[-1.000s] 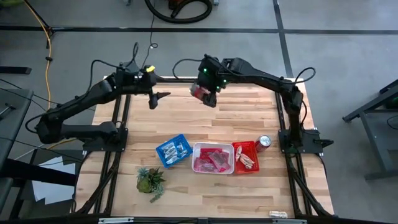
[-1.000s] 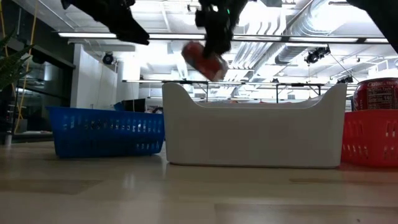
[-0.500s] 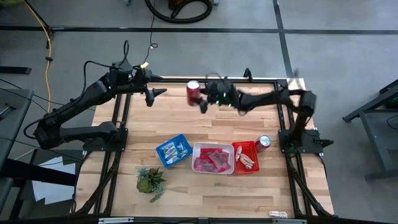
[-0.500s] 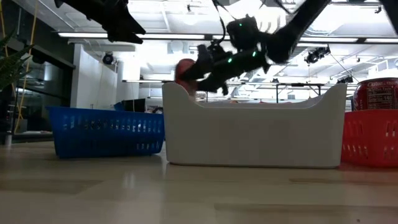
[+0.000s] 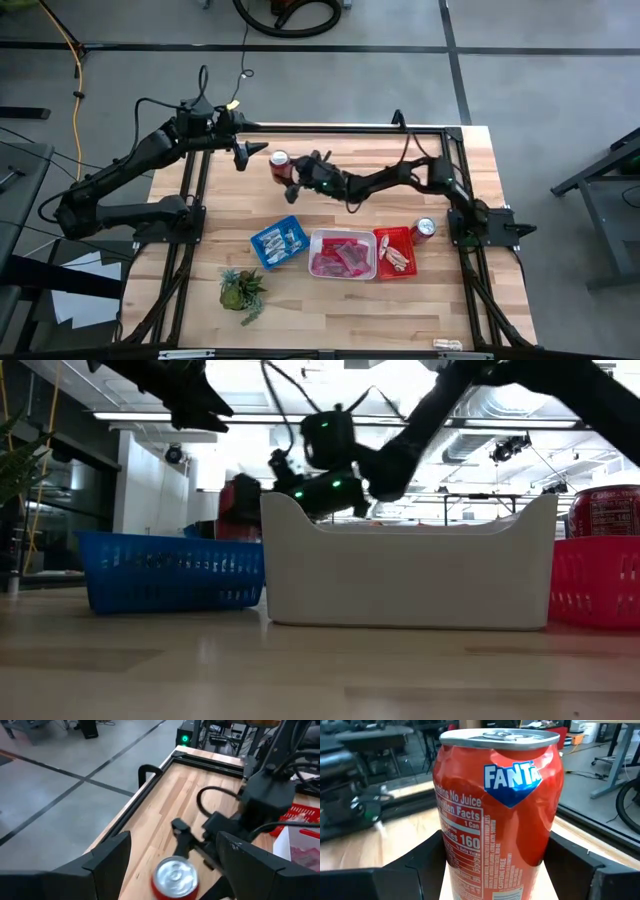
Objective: Sort candy
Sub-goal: Adjust the orange soda can on the table
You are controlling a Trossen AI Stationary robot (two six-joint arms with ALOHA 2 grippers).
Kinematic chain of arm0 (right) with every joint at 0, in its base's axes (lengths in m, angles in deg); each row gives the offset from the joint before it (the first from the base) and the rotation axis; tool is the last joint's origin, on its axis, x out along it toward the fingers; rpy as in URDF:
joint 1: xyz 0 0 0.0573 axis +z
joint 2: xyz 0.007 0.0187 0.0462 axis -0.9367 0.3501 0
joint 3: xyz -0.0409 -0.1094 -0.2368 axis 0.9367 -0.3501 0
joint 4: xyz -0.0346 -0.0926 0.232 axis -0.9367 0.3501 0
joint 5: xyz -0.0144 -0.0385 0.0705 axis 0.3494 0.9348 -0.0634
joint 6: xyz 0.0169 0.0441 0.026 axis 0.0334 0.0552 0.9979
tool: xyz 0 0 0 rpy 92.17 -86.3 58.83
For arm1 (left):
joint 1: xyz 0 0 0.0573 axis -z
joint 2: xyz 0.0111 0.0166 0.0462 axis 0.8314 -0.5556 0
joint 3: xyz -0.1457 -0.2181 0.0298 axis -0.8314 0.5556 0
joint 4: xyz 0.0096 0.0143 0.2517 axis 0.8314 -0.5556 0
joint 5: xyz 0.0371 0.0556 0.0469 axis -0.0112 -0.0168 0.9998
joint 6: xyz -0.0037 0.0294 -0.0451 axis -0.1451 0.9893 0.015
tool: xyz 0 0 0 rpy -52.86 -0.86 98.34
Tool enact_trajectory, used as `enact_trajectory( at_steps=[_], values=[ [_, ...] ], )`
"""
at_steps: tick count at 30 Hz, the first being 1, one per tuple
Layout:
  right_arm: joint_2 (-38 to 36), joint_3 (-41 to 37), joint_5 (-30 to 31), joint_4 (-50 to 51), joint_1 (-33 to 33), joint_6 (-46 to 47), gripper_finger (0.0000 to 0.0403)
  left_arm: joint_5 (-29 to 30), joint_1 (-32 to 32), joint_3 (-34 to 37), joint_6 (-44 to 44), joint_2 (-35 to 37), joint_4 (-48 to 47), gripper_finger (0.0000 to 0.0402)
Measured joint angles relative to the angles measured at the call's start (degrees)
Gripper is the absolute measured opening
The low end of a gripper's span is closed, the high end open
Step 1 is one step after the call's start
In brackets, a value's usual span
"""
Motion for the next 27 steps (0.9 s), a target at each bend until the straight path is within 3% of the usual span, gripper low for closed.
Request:
enact_trajectory(
  at_steps=[11,22,27],
  values=[
    [12.0,15.6,3.3,3.7,0.1,1.0,0.0267,0.0,0.0,0.0,0.1,0.0,-3.6,0.0278],
    [13.6,17.7,4.0,12.0,0.1,0.8,0.0277,0.0,0.0,0.0,1.4,0.0,-4.1,0.0278],
    [13.7,17.5,4.2,10.8,0.2,3.2,0.0292,0.0,0.0,0.0,2.1,0.0,-4.0,0.0278]
  ],
)
